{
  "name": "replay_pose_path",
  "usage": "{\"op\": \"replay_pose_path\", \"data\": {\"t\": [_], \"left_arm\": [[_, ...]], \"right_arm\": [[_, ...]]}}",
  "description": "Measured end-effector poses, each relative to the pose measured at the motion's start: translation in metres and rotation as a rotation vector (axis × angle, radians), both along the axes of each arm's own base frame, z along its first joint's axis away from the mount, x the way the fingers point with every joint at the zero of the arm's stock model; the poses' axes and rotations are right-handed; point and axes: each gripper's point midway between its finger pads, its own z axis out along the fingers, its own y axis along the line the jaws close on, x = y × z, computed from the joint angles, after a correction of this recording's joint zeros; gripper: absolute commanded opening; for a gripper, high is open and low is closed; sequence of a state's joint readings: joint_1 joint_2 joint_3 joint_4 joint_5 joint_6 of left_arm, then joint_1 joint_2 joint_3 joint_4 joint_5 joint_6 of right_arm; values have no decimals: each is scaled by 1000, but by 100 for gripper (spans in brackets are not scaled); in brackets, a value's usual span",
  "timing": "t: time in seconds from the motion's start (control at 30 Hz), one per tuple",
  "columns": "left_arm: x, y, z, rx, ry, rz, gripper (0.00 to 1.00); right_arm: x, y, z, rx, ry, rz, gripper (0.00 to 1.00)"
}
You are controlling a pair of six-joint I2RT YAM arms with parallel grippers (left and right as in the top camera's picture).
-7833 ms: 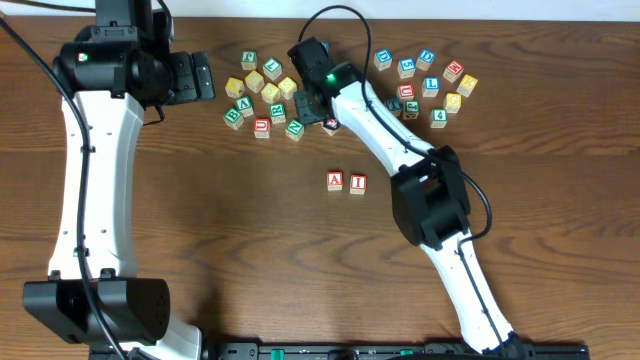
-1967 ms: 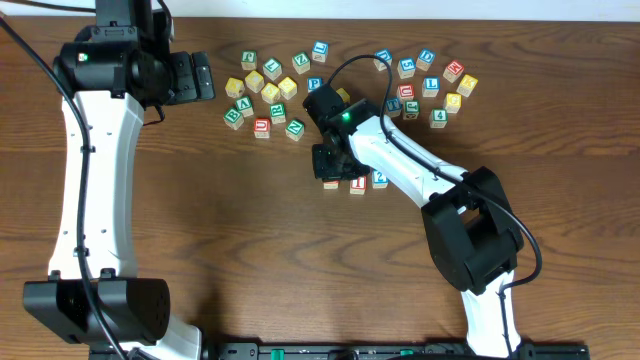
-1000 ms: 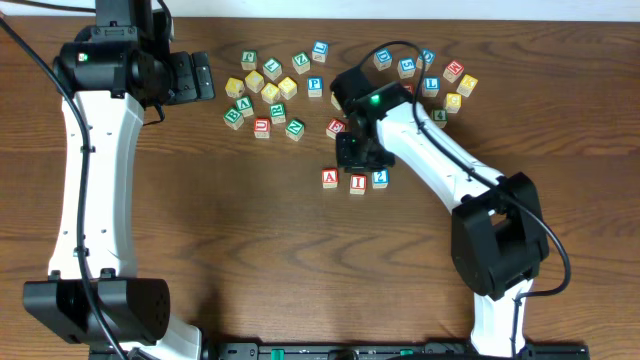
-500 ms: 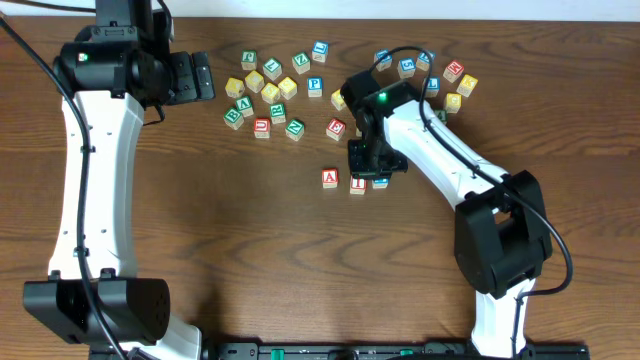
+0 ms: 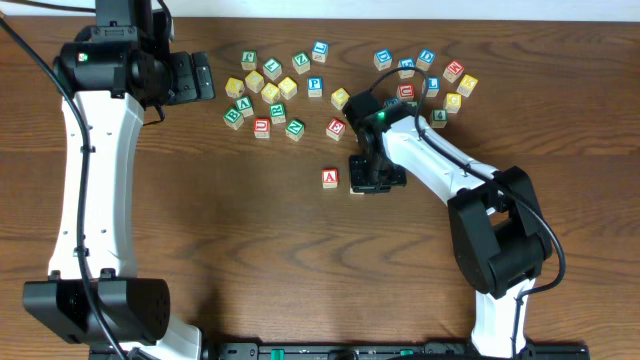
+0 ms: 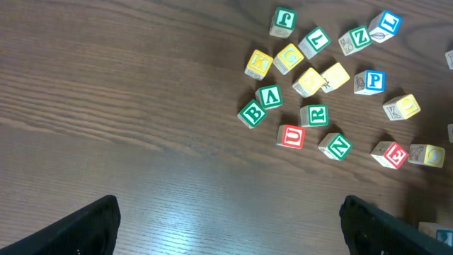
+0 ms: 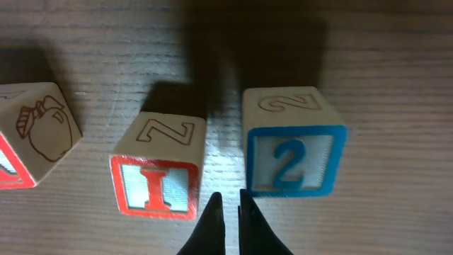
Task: Spell out AI2
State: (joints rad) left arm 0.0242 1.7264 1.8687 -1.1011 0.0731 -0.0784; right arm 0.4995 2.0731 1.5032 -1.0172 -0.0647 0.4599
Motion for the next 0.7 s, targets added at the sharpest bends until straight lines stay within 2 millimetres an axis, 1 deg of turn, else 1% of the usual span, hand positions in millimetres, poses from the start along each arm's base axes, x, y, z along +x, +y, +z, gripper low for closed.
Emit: {"op": "replay_pose_path", "data": {"t": [0.2, 0.7], "left_arm": [[0, 0, 0, 0, 0, 0, 98], [0, 0, 0, 0, 0, 0, 98]], "right_arm": [[0, 4, -8, 28, -8, 0, 4], [19, 19, -7, 92, -83, 2, 6]]}}
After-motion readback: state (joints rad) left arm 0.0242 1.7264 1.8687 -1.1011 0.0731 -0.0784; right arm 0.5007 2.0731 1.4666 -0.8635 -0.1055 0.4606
